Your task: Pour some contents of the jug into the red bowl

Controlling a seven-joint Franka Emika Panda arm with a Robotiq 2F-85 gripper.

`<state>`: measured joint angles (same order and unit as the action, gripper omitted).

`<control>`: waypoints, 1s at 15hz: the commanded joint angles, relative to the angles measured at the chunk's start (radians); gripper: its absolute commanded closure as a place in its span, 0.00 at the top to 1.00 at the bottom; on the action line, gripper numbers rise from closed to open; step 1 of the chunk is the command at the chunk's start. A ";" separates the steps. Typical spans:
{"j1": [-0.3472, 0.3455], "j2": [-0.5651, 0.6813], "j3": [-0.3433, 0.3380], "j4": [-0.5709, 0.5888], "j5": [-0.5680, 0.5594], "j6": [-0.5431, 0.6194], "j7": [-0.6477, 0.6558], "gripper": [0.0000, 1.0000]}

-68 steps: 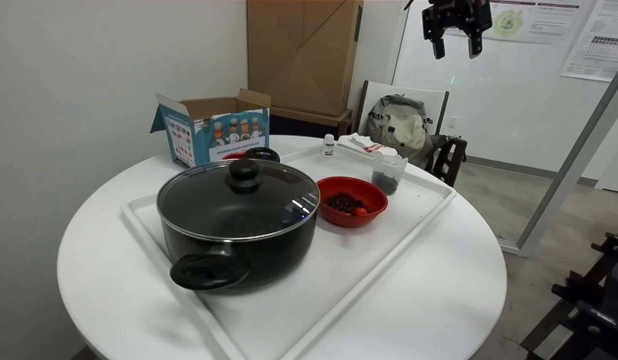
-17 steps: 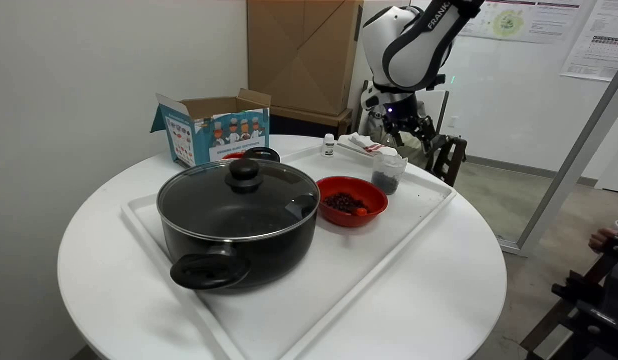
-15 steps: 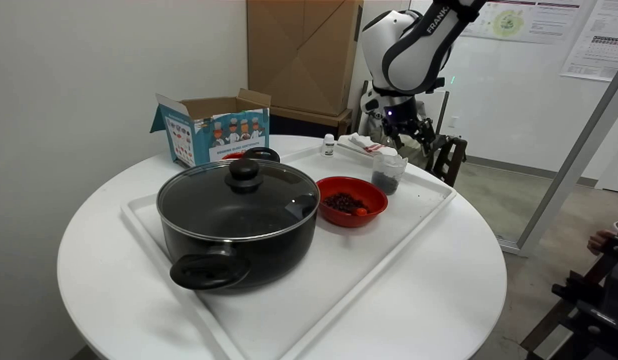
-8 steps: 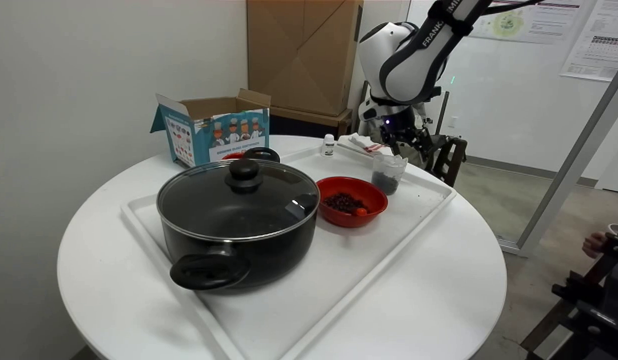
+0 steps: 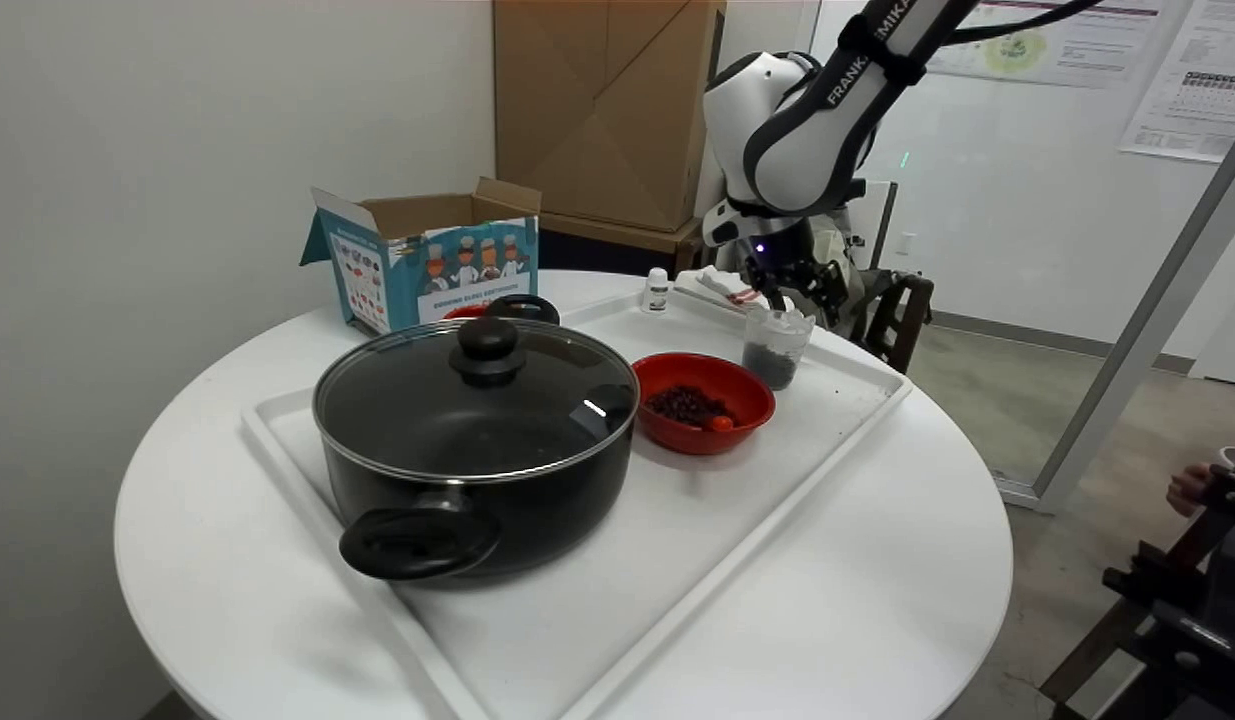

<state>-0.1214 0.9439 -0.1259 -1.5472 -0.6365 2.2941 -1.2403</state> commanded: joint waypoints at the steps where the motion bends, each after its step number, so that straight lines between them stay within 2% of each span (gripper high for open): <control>1: 0.011 0.020 0.002 0.032 -0.009 0.005 0.009 0.94; 5: 0.017 0.001 0.016 0.007 0.000 0.002 0.004 0.93; 7: 0.010 -0.006 0.026 -0.002 0.012 0.002 -0.001 0.68; 8: 0.007 -0.009 0.029 -0.006 0.016 0.001 -0.005 0.67; 15: 0.012 -0.023 0.019 -0.021 0.004 -0.002 0.001 0.15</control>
<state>-0.1140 0.9432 -0.1051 -1.5437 -0.6289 2.2927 -1.2404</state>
